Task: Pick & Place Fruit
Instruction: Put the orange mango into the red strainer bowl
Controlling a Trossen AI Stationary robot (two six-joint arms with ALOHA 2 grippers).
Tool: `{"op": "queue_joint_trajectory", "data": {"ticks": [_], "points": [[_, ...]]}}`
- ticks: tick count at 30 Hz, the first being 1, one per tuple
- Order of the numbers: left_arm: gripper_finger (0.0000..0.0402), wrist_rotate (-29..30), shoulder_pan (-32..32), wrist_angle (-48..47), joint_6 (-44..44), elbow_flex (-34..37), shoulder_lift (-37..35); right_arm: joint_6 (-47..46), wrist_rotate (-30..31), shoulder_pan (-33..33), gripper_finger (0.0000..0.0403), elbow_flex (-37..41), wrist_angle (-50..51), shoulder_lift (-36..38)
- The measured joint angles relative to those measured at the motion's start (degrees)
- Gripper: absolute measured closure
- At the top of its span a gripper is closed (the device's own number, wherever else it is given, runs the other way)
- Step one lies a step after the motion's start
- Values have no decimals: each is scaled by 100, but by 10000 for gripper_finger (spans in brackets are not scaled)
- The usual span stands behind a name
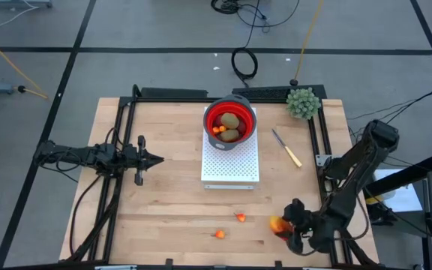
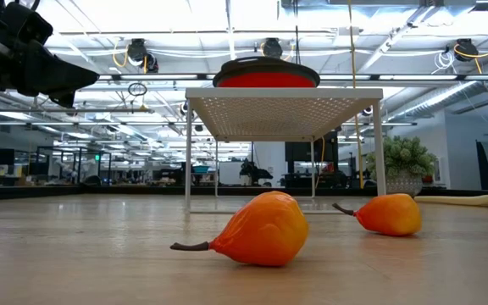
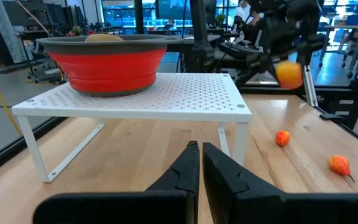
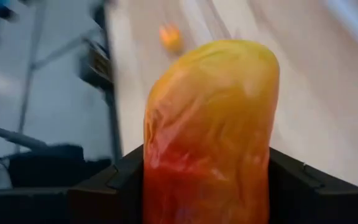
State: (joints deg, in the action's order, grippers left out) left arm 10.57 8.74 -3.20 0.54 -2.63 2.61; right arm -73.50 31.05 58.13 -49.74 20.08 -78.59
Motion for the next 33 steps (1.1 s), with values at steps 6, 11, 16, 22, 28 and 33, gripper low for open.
{"op": "queue_joint_trajectory", "data": {"ticks": [6, 11, 16, 22, 28, 33], "points": [[382, 0, -1, 1, -2, 0, 1, 2223, 1054, -2, 186, -2, -841, 559], [382, 0, -1, 1, -2, 0, 0, 4508, 1546, -2, 179, -7, -1568, 800], [382, 0, 2, 2, -2, 0, 0, 6604, 1552, -89, 183, -9, -2020, 844], [382, 0, -1, 2, -2, 0, 1, 8583, 1543, -231, 173, -9, -2368, 844], [382, 0, 2, 0, -4, 0, 1, 10043, 1526, -234, 177, -9, -2895, 844], [382, 0, 0, 2, -4, 0, 2, 10485, 1526, -241, 172, -9, -3130, 844]]}}
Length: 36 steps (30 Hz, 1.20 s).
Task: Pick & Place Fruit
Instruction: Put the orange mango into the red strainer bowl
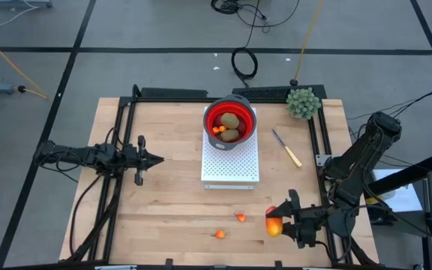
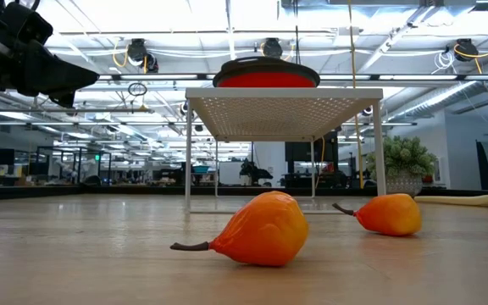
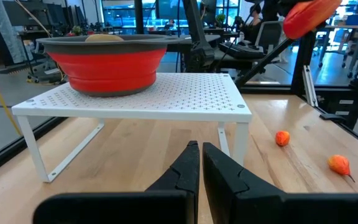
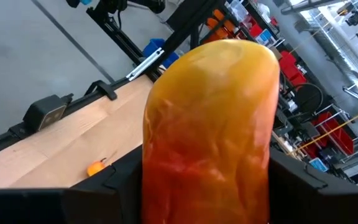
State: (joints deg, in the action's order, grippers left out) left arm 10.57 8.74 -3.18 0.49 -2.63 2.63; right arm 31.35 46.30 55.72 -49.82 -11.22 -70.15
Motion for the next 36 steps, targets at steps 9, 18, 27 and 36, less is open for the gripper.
{"op": "queue_joint_trajectory", "data": {"ticks": [9, 18, 27, 36], "points": [[382, 0, 0, -1, 16, 0, -2, -53, -4, -19, 174, 0, -23, 0], [382, 0, 0, 0, 116, 0, -2, -901, -1560, -128, 178, 0, -243, 1], [382, 0, 0, -2, 280, 0, -1, -1493, -4385, -275, 169, 0, -909, 2], [382, 0, 1, -2, 306, 0, -2, -1594, -5843, -290, 169, -2, -1367, 4]]}}
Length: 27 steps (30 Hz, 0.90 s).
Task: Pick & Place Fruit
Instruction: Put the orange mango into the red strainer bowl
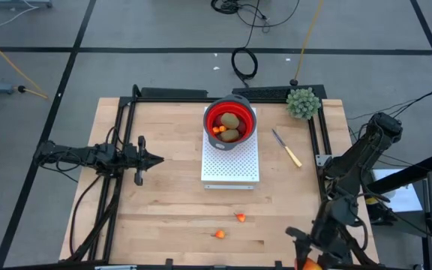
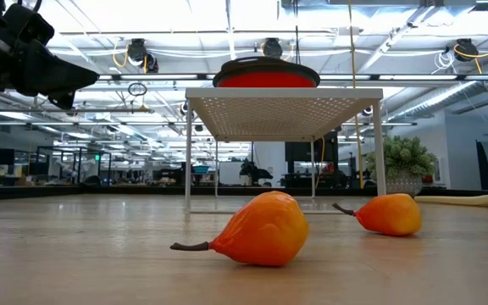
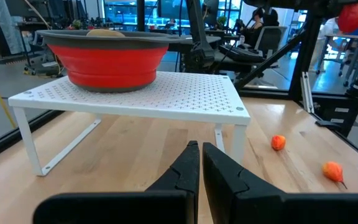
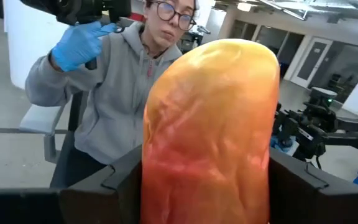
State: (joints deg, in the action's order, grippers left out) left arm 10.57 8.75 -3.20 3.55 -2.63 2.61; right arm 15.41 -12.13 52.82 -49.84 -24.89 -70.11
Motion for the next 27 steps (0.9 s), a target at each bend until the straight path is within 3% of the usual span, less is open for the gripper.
{"op": "queue_joint_trajectory", "data": {"ticks": [8, 10, 16, 19, 23, 27], "points": [[382, 0, 0, 2, 0, 0, 0, -97, 210, -74, 173, 0, 36, 0], [382, 0, 0, 1, -2, -2, 1, -165, 823, -112, 173, -2, 182, 0], [382, 0, 0, 2, -2, 0, 2, -255, 3978, -292, 170, -2, 672, -1], [382, 0, 0, 1, -4, 0, 0, -111, 5168, -485, 173, -2, 744, -1], [382, 0, 0, 2, -7, -2, 0, 327, 5944, -914, 171, -2, 542, -2], [382, 0, 0, 0, -7, 0, 1, 759, 6171, -1534, 167, -2, 176, 0]]}}
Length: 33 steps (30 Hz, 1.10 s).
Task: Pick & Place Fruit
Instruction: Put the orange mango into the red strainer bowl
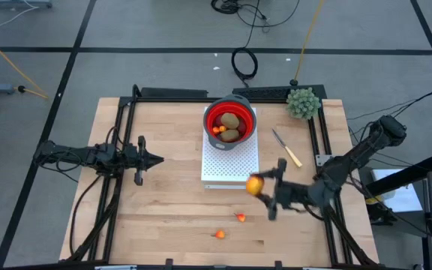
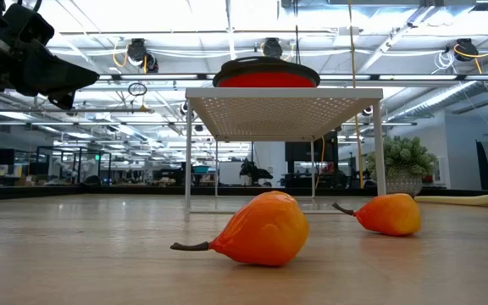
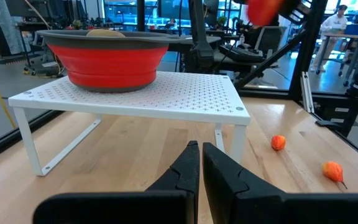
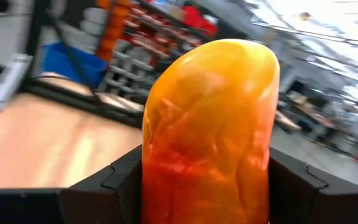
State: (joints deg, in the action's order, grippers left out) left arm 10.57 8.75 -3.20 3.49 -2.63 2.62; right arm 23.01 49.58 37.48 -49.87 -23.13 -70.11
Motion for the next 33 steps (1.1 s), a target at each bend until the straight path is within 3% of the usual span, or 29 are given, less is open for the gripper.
{"op": "queue_joint_trajectory", "data": {"ticks": [8, 15, 23, 33], "points": [[382, 0, 0, 2, -3, 0, 2, 467, -55, -1345, 170, 0, -492, 173], [382, 0, 0, 1, -81, 0, 0, 20, -1281, -2552, 172, -75, -367, 470], [382, 0, 0, 2, -200, 0, -1, -853, -2742, -3811, 172, -619, 574, 455], [382, 0, 0, 0, -227, 0, -1, -1456, -4326, -4747, 172, -785, 759, 78]]}}
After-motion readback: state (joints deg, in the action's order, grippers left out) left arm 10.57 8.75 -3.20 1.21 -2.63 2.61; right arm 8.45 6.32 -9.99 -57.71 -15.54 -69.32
